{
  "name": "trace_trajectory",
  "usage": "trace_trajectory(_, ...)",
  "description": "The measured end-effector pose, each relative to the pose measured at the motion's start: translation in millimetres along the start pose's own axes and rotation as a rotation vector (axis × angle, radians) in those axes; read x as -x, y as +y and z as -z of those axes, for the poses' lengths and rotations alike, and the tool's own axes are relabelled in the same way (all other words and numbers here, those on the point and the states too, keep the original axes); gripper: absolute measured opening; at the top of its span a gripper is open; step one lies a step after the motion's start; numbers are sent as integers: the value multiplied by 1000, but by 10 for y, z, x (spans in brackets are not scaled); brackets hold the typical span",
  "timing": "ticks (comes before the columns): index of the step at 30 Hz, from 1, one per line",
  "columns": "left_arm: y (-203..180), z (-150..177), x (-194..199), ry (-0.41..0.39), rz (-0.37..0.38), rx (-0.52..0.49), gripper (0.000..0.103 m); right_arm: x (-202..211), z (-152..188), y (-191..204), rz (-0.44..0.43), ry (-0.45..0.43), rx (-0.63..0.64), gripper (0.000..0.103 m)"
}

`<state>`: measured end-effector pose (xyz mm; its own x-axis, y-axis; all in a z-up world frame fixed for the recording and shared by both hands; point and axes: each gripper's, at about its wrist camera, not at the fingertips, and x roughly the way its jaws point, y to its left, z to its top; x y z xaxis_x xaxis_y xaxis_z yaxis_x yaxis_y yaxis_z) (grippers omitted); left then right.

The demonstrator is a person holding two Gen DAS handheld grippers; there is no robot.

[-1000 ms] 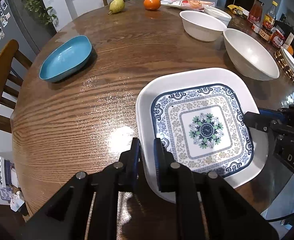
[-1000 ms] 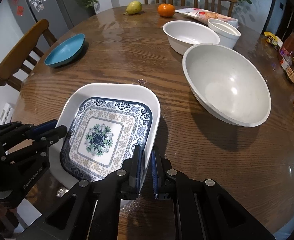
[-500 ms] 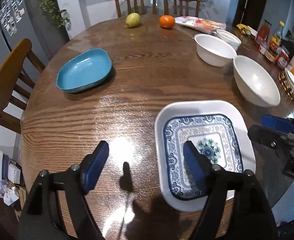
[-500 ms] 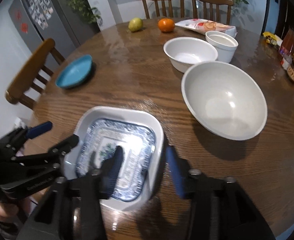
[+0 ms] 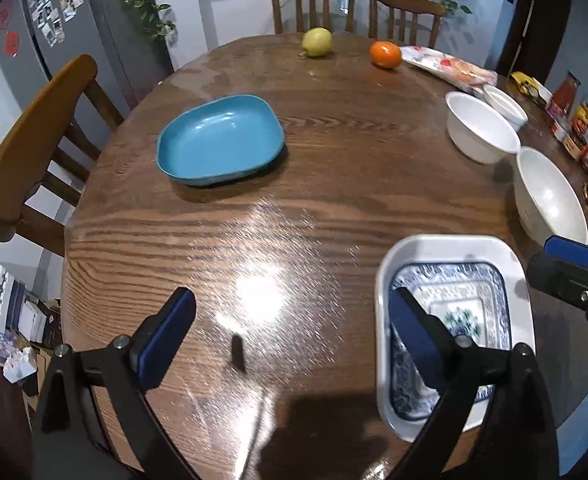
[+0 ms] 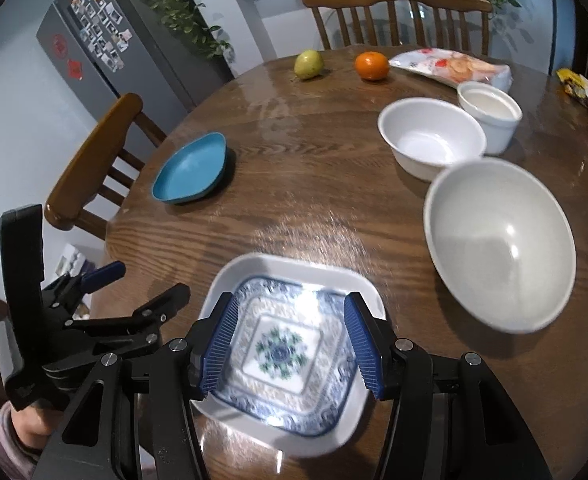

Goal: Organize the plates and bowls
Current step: 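Open both tools and lift them off the plate stack, then close both tools on the rim of the teal square dish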

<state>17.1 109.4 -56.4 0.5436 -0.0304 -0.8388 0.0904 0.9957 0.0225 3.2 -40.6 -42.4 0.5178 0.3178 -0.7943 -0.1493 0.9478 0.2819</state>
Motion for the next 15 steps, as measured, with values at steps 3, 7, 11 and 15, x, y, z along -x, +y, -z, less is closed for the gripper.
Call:
trace_trajectory(3,119,-82,-13,-8,-8,34,97,-42,-136,72,5,-9,23,56)
trace_trajectory(7,303,-226,-36,-17,-30,72,102,-148,-323,204,-20,3,63,57)
trace_trajectory(11,511,-376,-72,-23,-32,117,102,-296,-515,342,-44,21,92,64)
trace_trajectory(15,769,-513,-124,-31,-62,177,102,-482,-693,475,-64,42,104,67)
